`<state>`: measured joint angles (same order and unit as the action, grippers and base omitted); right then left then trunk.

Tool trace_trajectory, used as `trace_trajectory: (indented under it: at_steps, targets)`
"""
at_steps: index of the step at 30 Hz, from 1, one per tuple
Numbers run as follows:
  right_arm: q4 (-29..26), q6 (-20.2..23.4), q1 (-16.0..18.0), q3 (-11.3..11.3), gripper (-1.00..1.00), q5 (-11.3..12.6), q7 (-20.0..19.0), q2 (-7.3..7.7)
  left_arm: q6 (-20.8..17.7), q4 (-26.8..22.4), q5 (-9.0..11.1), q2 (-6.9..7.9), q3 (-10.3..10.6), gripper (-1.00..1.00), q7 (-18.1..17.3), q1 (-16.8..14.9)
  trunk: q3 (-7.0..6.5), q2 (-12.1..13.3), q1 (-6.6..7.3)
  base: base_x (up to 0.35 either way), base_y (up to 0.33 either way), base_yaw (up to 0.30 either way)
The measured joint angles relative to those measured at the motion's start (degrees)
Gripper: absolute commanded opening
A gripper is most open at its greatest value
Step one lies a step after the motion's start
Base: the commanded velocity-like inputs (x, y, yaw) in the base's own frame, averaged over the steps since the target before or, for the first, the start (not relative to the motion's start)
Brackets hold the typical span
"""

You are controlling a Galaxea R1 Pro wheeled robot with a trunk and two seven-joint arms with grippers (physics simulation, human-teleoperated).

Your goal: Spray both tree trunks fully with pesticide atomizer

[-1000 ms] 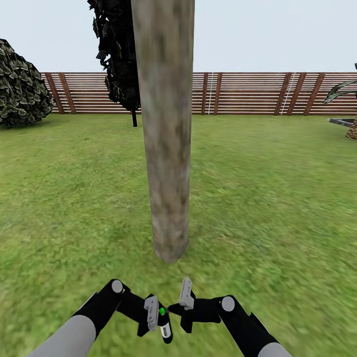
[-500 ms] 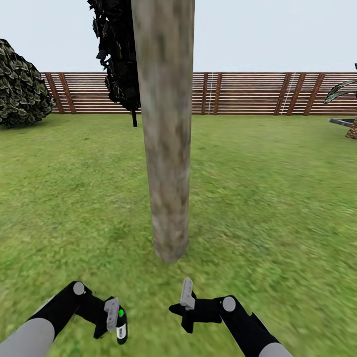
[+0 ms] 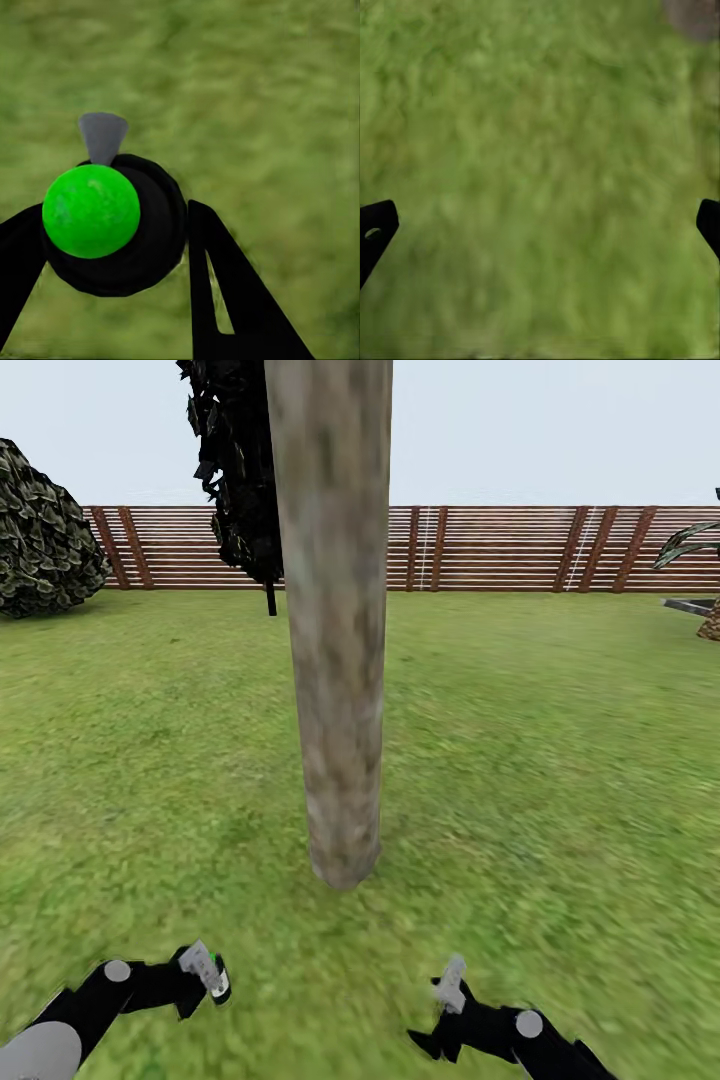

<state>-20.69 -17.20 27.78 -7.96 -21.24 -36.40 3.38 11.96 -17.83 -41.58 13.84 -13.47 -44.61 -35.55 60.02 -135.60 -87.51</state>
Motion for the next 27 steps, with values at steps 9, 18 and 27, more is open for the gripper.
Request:
trace_trajectory:
  at_steps: [9,18,27]
  targets:
    - [15.8,-17.2,-2.7,17.9,1.00,5.9,34.2,2.47,-7.2,5.1,0.9,-7.87,-12.0,-1.00,27.3,0.0,0.00,0.0,0.00,0.000,0.000,0.000]
    - [16.1,-22.8,-4.9,18.5,1.00,8.6,44.2,3.10,-7.6,5.1,6.9,-10.54,-17.0,-1.00,30.5,4.1,0.01,0.0,0.00,0.016,0.000,0.000]
    - [16.1,-22.9,-5.0,18.7,1.00,8.8,44.4,2.70,-7.4,5.0,7.0,-10.68,-17.0,-1.00,30.6,5.5,0.00,0.0,0.03,0.281,-0.055,0.000]
